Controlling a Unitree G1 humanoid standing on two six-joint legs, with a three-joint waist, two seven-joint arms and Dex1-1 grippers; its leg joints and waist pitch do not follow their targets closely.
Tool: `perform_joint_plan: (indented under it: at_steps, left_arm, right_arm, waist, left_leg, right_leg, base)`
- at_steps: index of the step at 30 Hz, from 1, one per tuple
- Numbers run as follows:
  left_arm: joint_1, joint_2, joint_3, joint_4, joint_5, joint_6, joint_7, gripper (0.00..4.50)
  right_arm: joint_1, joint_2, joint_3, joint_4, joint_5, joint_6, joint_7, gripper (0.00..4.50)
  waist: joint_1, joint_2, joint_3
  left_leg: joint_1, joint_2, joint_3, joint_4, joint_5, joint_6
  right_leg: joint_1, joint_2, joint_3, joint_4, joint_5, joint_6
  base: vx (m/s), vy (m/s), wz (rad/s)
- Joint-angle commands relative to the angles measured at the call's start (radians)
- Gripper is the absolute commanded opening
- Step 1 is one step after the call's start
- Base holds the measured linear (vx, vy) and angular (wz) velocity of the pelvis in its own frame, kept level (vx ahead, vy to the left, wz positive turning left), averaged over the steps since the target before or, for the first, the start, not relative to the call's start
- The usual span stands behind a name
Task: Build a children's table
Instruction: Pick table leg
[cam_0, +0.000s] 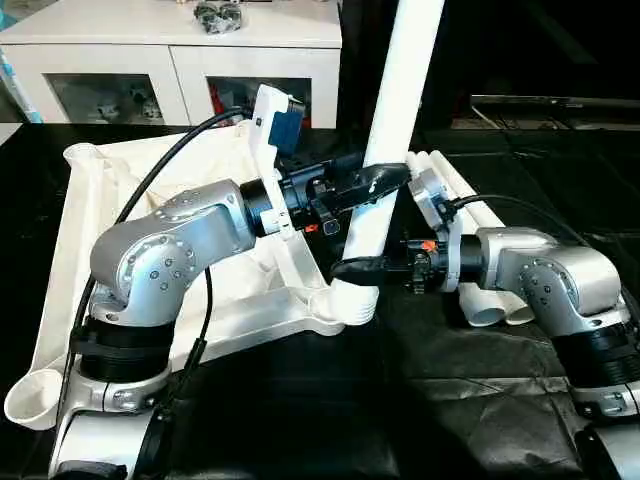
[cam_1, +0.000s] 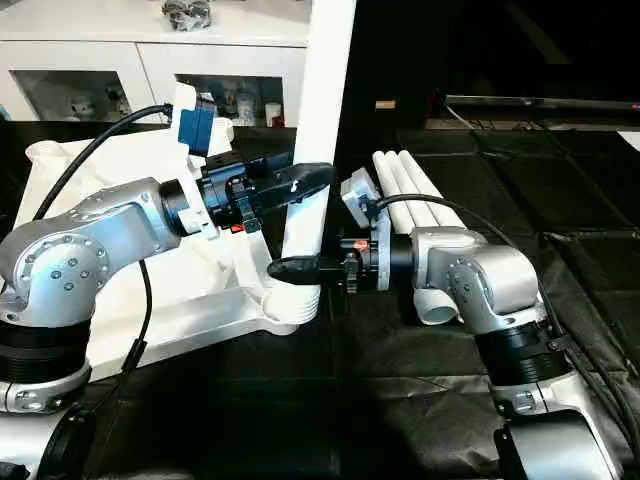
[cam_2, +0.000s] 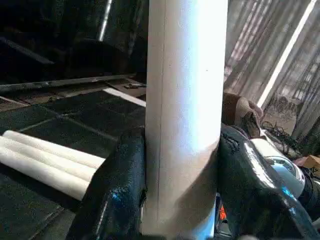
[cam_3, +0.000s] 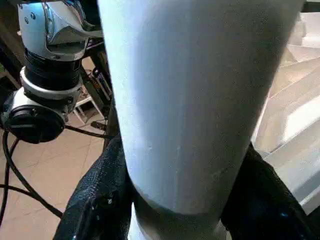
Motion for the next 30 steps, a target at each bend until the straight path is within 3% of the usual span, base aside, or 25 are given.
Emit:
perform_joint_plan:
  at_steps: [1, 22, 25, 27, 30]
  left_arm:
    - [-0.033, -0.014, -0.006, -0.036, -0.031, 0.006, -0.004, 1.83]
    - [-0.031, -0.041, 0.013, -0.062, -0.042, 0.001, 0.016, 1.82]
    - [-0.033, -0.056, 0.031, -0.062, -0.075, 0.028, 0.032, 1.82]
    - [-0.033, -0.056, 0.031, -0.065, -0.071, 0.03, 0.038, 2.38]
    - [-0.032, -0.067, 0.04, -0.063, -0.079, 0.034, 0.052, 2.63]
  right_arm:
    - [0.013, 0.005, 0.007, -0.002, 0.001, 0.017, -0.003, 1.95]
    - [0.043, 0.057, -0.035, -0.008, 0.002, -0.023, -0.065, 1.92]
    - [0.036, 0.068, -0.04, -0.004, -0.007, -0.026, -0.09, 1.92]
    - [0.035, 0.069, -0.036, -0.008, -0.008, -0.027, -0.097, 1.91]
    - [0.035, 0.07, -0.033, -0.014, 0.002, -0.015, -0.096, 1.91]
  waist:
    - [0.004, -0.008, -0.072]
    - [0.011, -0.005, -0.073]
    - [0.011, -0.004, -0.073]
    - [0.011, -0.004, -0.073]
    - [0.012, -0.005, -0.073]
  left_leg:
    - [-0.004, 0.033, 0.001, -0.062, 0.003, 0.031]
    - [-0.004, 0.032, 0.0, -0.063, -0.003, 0.024]
    - [-0.003, 0.033, 0.0, -0.063, -0.005, 0.019]
    - [-0.002, 0.032, 0.0, -0.063, -0.009, 0.018]
    - [-0.004, 0.032, 0.0, -0.063, -0.005, 0.017]
  right_leg:
    - [0.071, -0.067, 0.041, -0.059, -0.054, -0.245]
    - [0.071, -0.066, 0.04, -0.059, -0.049, -0.242]
    - [0.07, -0.065, 0.04, -0.059, -0.051, -0.243]
    - [0.07, -0.065, 0.04, -0.06, -0.053, -0.241]
    - [0.072, -0.066, 0.04, -0.06, -0.053, -0.239]
  base:
    - [0.0, 0.0, 0.0]
    - [0.0, 0.0, 0.0]
    - [0.0, 0.0, 0.0]
    - [0.0, 0.0, 0.0]
    - [0.0, 0.0, 0.0]
